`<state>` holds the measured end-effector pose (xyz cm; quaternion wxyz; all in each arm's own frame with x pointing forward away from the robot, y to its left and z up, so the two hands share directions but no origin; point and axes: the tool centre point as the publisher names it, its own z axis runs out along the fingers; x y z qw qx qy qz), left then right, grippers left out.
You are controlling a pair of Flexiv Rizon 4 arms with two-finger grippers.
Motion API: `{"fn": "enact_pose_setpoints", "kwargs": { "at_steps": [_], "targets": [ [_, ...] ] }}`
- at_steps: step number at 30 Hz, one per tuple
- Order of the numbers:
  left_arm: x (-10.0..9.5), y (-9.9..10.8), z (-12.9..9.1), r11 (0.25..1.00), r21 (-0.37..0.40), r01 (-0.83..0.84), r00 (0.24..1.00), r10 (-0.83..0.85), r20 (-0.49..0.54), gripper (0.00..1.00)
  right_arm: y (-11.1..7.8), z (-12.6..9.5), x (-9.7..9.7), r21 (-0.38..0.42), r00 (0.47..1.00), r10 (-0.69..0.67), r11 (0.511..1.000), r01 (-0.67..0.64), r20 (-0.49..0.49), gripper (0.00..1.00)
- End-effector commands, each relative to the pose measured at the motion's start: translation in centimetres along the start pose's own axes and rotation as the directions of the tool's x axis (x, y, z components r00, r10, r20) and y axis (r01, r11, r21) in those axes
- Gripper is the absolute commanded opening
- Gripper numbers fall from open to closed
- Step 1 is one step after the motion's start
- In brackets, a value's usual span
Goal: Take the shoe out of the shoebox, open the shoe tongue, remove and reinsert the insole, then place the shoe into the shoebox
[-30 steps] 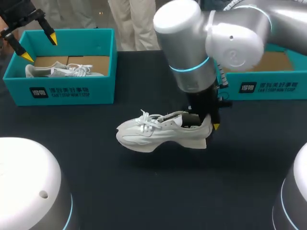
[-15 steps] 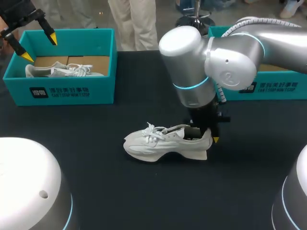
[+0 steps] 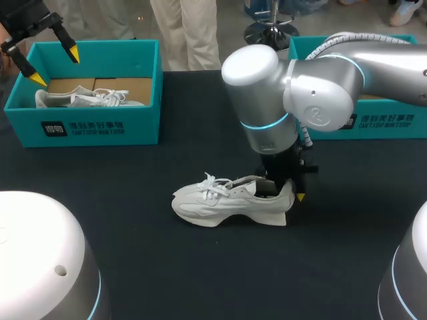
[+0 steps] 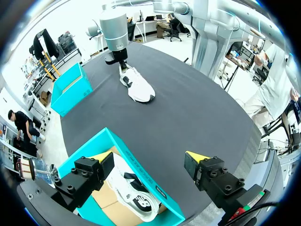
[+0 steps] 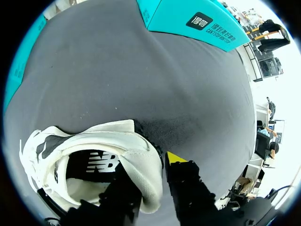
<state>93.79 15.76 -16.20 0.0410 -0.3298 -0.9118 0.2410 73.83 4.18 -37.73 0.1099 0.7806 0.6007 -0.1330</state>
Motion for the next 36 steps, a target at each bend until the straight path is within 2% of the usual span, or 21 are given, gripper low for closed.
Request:
{"fn": "enact_pose_setpoints", "kwargs": {
  "at_steps": [1, 6, 11, 26, 36],
  "targets": [
    [0.0, 0.0, 0.0, 1.0, -0.001, -0.001, 1.0, 0.001, 0.0, 1.0, -0.3, -1.1, -0.5, -0.012, 1.0, 0.006, 1.0, -0.006, -0.013, 1.0],
    [0.0, 0.0, 0.0, 1.0, -0.001, -0.001, 1.0, 0.001, 0.0, 1.0, -0.7, -2.9, -0.9, -0.031, 0.999, -0.008, 0.999, 0.007, -0.031, 1.0],
    [0.0, 0.0, 0.0, 1.0, -0.001, -0.001, 1.0, 0.001, 0.0, 1.0, -0.8, -5.1, -1.7, -0.06, 0.993, -0.037, 0.998, 0.03, -0.115, 1.0],
    [0.0, 0.0, 0.0, 1.0, -0.001, -0.001, 1.0, 0.001, 0.0, 1.0, -1.0, -11.6, -3.9, -0.141, 0.963, -0.17, 0.98, 0.142, -0.208, 1.0],
    [0.0, 0.0, 0.0, 1.0, -0.001, -0.001, 1.0, 0.001, 0.0, 1.0, -1.0, -11.6, -3.9, -0.141, 0.963, -0.17, 0.98, 0.142, -0.208, 1.0]
  ]
}}
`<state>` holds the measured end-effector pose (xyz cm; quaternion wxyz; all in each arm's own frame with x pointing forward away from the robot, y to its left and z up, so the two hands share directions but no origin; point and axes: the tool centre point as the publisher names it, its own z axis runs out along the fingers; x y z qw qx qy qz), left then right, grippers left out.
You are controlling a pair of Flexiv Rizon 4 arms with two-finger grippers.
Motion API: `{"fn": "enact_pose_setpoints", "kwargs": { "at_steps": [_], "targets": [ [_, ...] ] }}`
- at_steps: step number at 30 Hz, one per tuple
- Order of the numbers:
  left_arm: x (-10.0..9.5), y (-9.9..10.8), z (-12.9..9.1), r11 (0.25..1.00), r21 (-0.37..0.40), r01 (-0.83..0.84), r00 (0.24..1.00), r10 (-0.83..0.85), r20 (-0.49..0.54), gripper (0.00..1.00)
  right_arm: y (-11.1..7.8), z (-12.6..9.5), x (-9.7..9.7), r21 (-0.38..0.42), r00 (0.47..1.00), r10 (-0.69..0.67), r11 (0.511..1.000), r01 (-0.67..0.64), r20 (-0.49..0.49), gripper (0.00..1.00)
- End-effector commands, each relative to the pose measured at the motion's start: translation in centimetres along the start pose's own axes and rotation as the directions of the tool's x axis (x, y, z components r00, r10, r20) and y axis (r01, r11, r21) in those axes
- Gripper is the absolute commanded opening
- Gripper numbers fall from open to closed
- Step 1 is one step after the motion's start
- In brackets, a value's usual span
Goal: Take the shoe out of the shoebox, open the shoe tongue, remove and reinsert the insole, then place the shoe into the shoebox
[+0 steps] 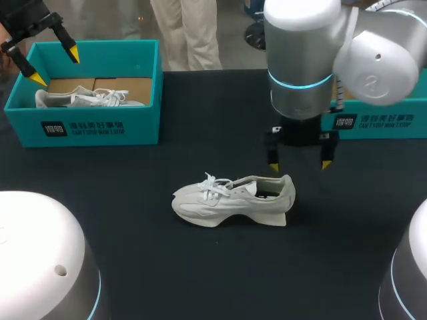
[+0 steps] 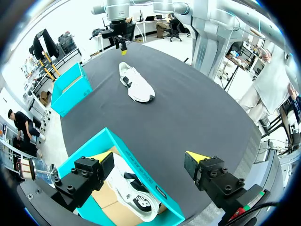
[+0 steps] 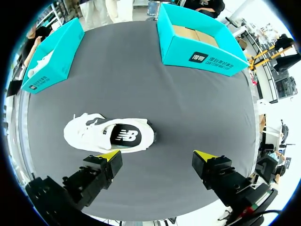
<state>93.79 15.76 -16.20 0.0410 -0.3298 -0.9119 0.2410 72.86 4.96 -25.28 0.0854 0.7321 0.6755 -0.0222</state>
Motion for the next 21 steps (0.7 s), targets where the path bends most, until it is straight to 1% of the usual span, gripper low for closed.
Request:
{"fn": "enact_pose_setpoints", "kwargs": {
  "at_steps": [1, 4, 5, 6, 7, 8, 9, 10, 11, 12, 14, 15, 17, 20, 21],
  "targets": [
    [0.0, 0.0, 0.0, 1.0, -0.001, -0.001, 1.0, 0.001, 0.0, 1.0, -0.1, 0.2, -0.2, -0.001, 1.0, 0.0, 1.0, 0.0, -0.014, 1.0],
    [0.0, 0.0, 0.0, 1.0, -0.001, -0.001, 1.0, 0.001, 0.0, 1.0, -0.1, 0.2, -0.2, -0.001, 1.0, 0.0, 1.0, 0.0, -0.014, 1.0],
    [0.0, 0.0, 0.0, 1.0, -0.001, -0.001, 1.0, 0.001, 0.0, 1.0, 0.5, -0.2, -0.1, -0.103, 0.993, -0.113, 0.988, 0.111, -0.014, 1.0],
    [0.0, 0.0, 0.0, 1.0, -0.001, -0.001, 1.0, 0.001, 0.0, 1.0, 1.1, -0.7, 0.0, -0.215, 0.965, -0.26, 0.942, 0.259, 0.027, 1.0],
    [0.0, 0.0, 0.0, 1.0, -0.001, -0.001, 1.0, 0.001, 0.0, 1.0, 1.3, -1.1, 0.1, -0.332, 0.92, -0.391, 0.866, 0.374, 0.02, 1.0],
    [0.0, 0.0, 0.0, 1.0, -0.001, -0.001, 1.0, 0.001, 0.0, 1.0, 1.5, -1.3, 0.0, -0.401, 0.857, -0.515, 0.784, 0.474, 0.007, 1.0],
    [0.0, 0.0, 0.0, 1.0, -0.001, -0.001, 1.0, 0.001, 0.0, 1.0, 1.6, -1.6, 0.1, -0.439, 0.788, -0.614, 0.695, 0.569, 0.049, 1.0],
    [0.0, 0.0, 0.0, 1.0, -0.001, -0.001, 1.0, 0.001, 0.0, 1.0, 1.6, -1.8, 0.1, -0.474, 0.708, -0.701, 0.596, 0.648, 0.088, 1.0],
    [0.0, 0.0, 0.0, 1.0, -0.001, -0.001, 1.0, 0.001, 0.0, 1.0, 1.6, -1.7, -0.2, -0.509, 0.609, -0.789, 0.493, 0.705, 0.079, 1.0],
    [0.0, 0.0, 0.0, 1.0, -0.001, -0.001, 1.0, 0.001, 0.0, 1.0, 1.7, -1.6, -0.4, -0.522, 0.563, -0.823, 0.449, 0.726, 0.076, 1.0],
    [0.0, 0.0, 0.0, 1.0, -0.001, -0.001, 1.0, 0.001, 0.0, 1.0, 1.8, -1.1, -1.1, -0.568, 0.418, -0.907, 0.317, 0.76, 0.054, 1.0],
    [0.0, 0.0, 0.0, 1.0, -0.001, -0.001, 1.0, 0.001, 0.0, 1.0, 2.0, -0.9, -1.3, -0.574, 0.359, -0.932, 0.266, 0.775, 0.053, 1.0],
    [0.0, 0.0, 0.0, 1.0, -0.001, -0.001, 1.0, 0.001, 0.0, 1.0, 2.0, -0.6, -1.6, -0.57, 0.24, -0.967, 0.152, 0.808, 0.082, 1.0],
    [0.0, 0.0, 0.0, 1.0, -0.001, -0.001, 1.0, 0.001, 0.0, 1.0, 2.2, -0.3, -1.9, -0.552, 0.104, -0.989, 0.031, 0.833, 0.101, 1.0],
    [0.0, 0.0, 0.0, 1.0, -0.001, -0.001, 1.0, 0.001, 0.0, 1.0, 2.3, -0.2, -2.1, -0.538, 0.066, -0.992, -0.001, 0.843, 0.105, 1.0]
  ]
}}
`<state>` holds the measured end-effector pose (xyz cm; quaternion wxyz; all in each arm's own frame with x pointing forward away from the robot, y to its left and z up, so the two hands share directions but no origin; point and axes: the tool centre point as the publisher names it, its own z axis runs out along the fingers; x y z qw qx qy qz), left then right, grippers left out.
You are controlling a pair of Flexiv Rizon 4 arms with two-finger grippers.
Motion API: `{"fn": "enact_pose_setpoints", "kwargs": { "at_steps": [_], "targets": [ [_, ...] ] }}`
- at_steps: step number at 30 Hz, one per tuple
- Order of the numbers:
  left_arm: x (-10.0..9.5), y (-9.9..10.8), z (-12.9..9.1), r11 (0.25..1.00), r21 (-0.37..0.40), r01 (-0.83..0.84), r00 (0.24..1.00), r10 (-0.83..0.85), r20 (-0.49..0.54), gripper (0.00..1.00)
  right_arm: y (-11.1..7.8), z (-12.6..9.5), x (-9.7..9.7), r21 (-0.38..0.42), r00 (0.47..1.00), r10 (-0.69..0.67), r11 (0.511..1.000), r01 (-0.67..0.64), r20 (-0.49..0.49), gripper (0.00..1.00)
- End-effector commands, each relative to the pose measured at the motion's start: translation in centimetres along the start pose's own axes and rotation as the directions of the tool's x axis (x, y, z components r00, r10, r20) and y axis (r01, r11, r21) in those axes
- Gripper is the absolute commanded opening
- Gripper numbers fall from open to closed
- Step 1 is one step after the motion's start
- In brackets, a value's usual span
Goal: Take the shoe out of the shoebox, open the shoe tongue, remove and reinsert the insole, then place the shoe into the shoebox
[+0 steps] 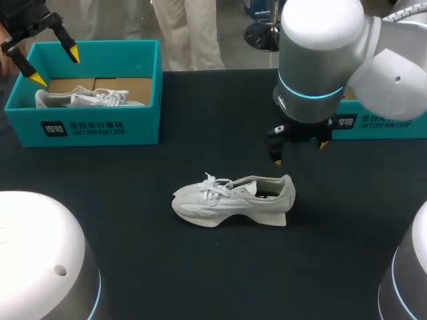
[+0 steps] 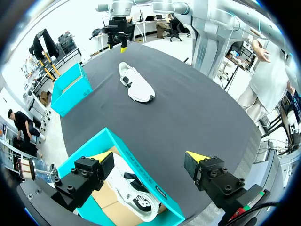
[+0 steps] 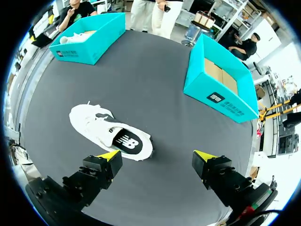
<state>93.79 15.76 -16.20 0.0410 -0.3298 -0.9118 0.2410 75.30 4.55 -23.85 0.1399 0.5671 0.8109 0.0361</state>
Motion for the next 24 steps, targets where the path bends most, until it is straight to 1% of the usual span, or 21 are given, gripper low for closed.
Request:
{"fn": "enact_pose_setpoints", "kwargs": {
  "at_steps": [1, 2, 24],
  "targets": [
    [0.0, 0.03, 0.01, 1.0, -0.001, -0.001, 1.0, 0.001, 0.0, 1.0, -1.14, 0.83, -1.55, -0.448, 0.423, -0.904, 0.406, 0.797, -0.066, 1.0],
    [0.0, 0.03, 0.01, 1.0, -0.001, -0.001, 1.0, 0.001, 0.0, 1.0, -1.18, 1.06, -1.79, -0.391, 0.418, -0.906, 0.411, 0.824, -0.071, 1.0],
    [0.0, 0.03, 0.01, 1.0, -0.001, -0.001, 1.0, 0.001, 0.0, 1.0, -1.18, 1.06, -1.79, -0.391, 0.418, -0.906, 0.411, 0.824, -0.071, 1.0]
  ]
}}
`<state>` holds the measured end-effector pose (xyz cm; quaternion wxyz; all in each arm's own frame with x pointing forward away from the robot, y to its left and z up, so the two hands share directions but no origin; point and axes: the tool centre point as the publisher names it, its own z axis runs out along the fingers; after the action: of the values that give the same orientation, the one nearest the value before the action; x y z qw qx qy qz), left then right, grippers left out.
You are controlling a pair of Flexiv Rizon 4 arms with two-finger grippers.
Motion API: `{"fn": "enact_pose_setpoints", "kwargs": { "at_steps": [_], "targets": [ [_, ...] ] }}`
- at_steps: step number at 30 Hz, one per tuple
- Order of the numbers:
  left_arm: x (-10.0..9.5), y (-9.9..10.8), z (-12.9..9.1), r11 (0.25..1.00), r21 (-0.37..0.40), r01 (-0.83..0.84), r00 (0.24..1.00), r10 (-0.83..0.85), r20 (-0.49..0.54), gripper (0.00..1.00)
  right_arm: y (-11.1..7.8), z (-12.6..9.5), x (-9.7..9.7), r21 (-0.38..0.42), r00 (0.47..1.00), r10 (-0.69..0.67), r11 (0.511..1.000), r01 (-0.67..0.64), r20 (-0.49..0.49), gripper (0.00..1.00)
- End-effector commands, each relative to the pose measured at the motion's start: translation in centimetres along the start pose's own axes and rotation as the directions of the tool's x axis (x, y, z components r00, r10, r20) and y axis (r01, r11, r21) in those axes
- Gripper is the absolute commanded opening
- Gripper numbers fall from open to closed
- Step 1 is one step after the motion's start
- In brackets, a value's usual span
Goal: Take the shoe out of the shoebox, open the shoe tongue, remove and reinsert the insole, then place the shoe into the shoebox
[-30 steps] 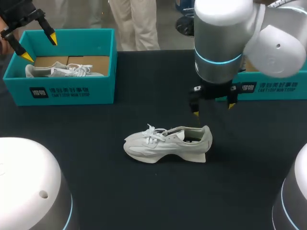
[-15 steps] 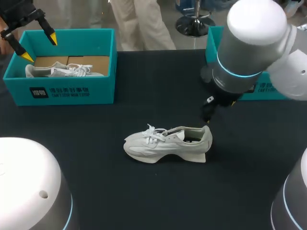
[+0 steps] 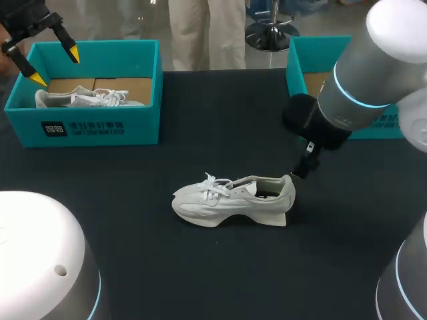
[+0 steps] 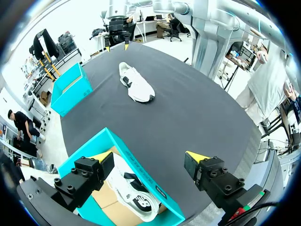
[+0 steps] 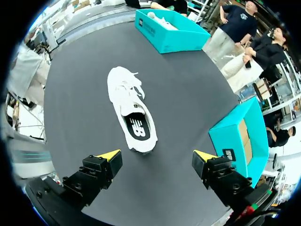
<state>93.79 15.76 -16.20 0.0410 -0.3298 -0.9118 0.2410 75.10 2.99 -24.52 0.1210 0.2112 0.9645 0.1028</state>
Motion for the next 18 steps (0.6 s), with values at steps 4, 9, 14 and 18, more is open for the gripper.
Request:
{"fn": "enact_pose_setpoints", "kwargs": {
  "at_steps": [4, 9, 14, 18],
  "targets": [
    [0.0, 0.0, 0.0, 1.0, -0.001, -0.001, 1.0, 0.001, 0.0, 1.0, -0.6, 0.2, -0.2, -0.153, 0.932, -0.358, 0.926, 0.345, -0.063, 1.0],
    [0.0, 0.0, 0.0, 1.0, -0.001, -0.001, 1.0, 0.001, 0.0, 1.0, -0.6, 0.2, -0.2, -0.153, 0.932, -0.358, 0.926, 0.345, -0.063, 1.0],
    [0.0, 0.0, 0.0, 1.0, -0.001, -0.001, 1.0, 0.001, 0.0, 1.0, -1.4, 0.4, -1.1, -0.224, 0.928, -0.363, 0.914, 0.338, -0.082, 1.0],
    [0.0, 0.0, 0.0, 1.0, -0.001, -0.001, 1.0, 0.001, 0.0, 1.0, -2.5, 0.3, -2.2, -0.264, 0.94, -0.331, 0.916, 0.301, -0.078, 1.0]
  ]
}}
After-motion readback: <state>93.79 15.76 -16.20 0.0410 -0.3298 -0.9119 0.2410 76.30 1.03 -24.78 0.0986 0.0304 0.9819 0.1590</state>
